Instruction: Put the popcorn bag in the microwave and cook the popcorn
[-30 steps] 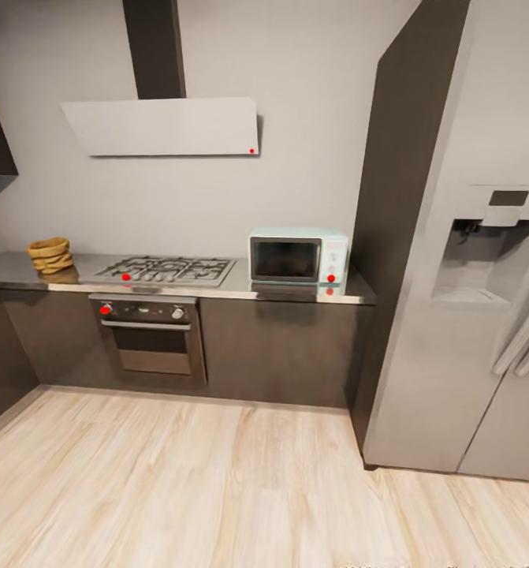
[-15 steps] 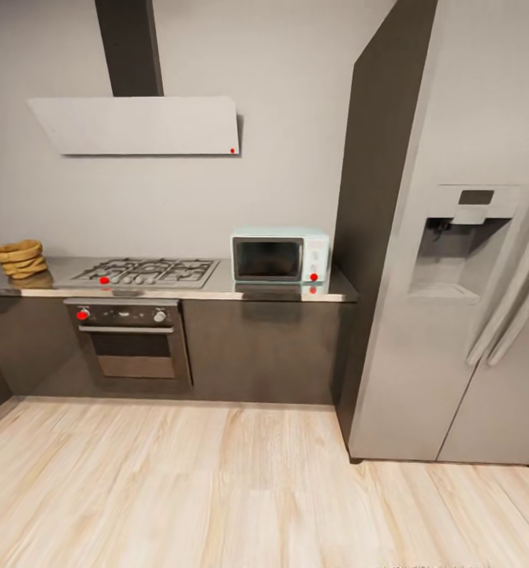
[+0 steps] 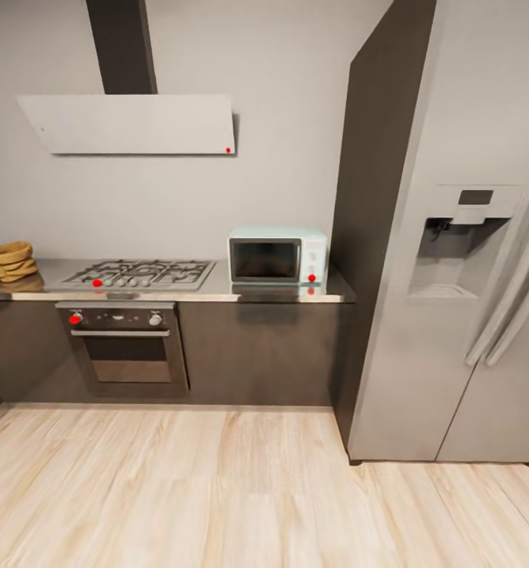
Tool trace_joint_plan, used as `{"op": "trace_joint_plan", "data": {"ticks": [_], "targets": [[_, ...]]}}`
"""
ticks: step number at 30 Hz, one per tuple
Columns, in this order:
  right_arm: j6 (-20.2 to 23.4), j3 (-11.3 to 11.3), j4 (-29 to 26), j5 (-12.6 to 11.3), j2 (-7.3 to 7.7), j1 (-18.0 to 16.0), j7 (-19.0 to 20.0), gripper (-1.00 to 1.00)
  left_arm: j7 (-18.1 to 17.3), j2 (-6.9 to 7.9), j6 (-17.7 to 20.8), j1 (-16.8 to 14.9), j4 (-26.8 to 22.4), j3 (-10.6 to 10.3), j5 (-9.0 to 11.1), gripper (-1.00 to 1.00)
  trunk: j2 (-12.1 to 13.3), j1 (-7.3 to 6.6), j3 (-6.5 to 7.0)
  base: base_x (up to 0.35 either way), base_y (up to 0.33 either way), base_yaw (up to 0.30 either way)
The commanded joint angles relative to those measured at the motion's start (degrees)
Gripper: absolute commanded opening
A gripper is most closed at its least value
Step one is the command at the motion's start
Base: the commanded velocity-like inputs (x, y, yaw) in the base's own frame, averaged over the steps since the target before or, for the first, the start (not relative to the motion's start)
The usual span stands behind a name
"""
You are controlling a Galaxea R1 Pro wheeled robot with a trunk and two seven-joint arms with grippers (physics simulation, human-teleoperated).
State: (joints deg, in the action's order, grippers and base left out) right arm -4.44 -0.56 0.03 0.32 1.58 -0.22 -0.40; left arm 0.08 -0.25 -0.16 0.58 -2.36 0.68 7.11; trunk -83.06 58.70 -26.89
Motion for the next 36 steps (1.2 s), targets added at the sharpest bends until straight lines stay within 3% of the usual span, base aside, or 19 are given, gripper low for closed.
{"op": "trace_joint_plan", "data": {"ticks": [1, 11, 21, 36], "targets": [[-0.16, -0.05, 0.05, 0.03, 0.01, 0.0, -0.04, 1.0, 0.01, -0.01, -0.02, 0.03, -0.1, 0.02, 0.52, 1.0, -0.02, 0.02, -0.04, 0.229, 0.207, 0.0], [-0.06, -0.05, 0.03, -0.05, -0.06, 0.01, -0.04, 1.0, 0.01, -0.01, -0.02, 0.03, -0.1, 0.01, 0.53, 1.0, -0.02, 0.02, -0.04, 0.263, 0.211, 0.0], [-0.37, -0.05, 0.06, -0.05, -0.08, -0.04, -0.06, 1.0, 0.01, -0.02, -0.02, 0.03, -0.1, -0.06, 0.53, 1.0, -0.02, 0.02, -0.04, 0.277, 0.02, 0.0], [-0.39, -0.05, 0.06, -0.05, -0.08, 0.0, -0.05, 1.0, 0.01, -0.01, -0.09, 0.03, -0.17, 0.02, 0.46, 1.0, -0.02, 0.02, -0.04, 0.016, 0.0, -0.071]]}}
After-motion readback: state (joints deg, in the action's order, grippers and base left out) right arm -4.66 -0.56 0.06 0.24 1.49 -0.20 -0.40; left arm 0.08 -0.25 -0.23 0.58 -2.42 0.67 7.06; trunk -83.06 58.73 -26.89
